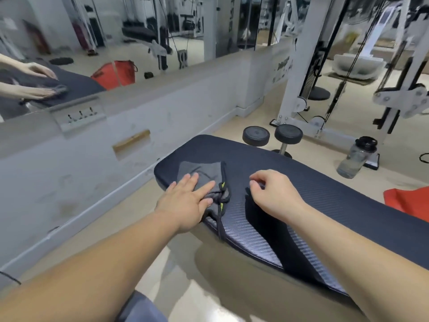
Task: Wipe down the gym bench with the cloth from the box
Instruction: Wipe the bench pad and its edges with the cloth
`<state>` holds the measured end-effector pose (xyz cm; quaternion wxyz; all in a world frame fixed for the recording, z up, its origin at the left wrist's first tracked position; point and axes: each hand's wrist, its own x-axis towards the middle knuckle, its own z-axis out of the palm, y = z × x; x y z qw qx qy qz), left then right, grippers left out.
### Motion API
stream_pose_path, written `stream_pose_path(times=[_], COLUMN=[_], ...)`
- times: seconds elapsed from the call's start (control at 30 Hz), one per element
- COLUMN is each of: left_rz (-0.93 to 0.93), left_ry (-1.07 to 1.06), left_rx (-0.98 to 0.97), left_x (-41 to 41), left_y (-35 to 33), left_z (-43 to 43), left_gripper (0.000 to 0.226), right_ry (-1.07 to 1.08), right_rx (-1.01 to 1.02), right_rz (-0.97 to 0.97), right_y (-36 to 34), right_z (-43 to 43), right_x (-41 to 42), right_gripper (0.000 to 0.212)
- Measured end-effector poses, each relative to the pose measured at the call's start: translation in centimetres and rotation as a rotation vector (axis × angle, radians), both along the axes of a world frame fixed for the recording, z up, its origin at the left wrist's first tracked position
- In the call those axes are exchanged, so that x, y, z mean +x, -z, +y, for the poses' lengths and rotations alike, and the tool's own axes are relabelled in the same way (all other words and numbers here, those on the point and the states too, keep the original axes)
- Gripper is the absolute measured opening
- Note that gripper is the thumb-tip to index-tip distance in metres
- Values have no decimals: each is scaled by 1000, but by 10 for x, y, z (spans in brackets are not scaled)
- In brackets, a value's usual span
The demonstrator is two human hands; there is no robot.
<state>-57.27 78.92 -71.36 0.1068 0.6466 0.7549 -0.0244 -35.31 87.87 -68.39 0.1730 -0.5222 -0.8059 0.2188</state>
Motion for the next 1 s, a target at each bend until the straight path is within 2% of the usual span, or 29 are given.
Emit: stream_pose_path(times=[0.13,0.23,0.43,0.53,0.7,0.83,0.9,1.0], left_rz=[-10,-23,24,20,-28,-63,-81,-112], left_ry=[-106,-154,-287,-294,-19,290,445,711], left_rx=[50,56,51,20,65,49,42,12], left_x=[-28,-51,-53,-27,82,178,204,210], left_y=[10,12,16,13,15,12,8,5], left_z=[19,44,116,151,182,169,145,101], left_gripper=[56,57,59,60,60,59,57,54], right_ry=[-85,-103,141,311,402,374,366,353], right_rx=[5,32,19,-38,-117,-7,40,33], right_rz=[-68,-162,-345,-354,-142,-74,-58,-54], right_y=[-4,-10,-3,4,7,5,2,-6], right_z=[20,47,118,131,136,130,126,121], right_x=[-50,-59,14,55,105,126,131,130], right_gripper=[37,46,49,61,62,45,41,49])
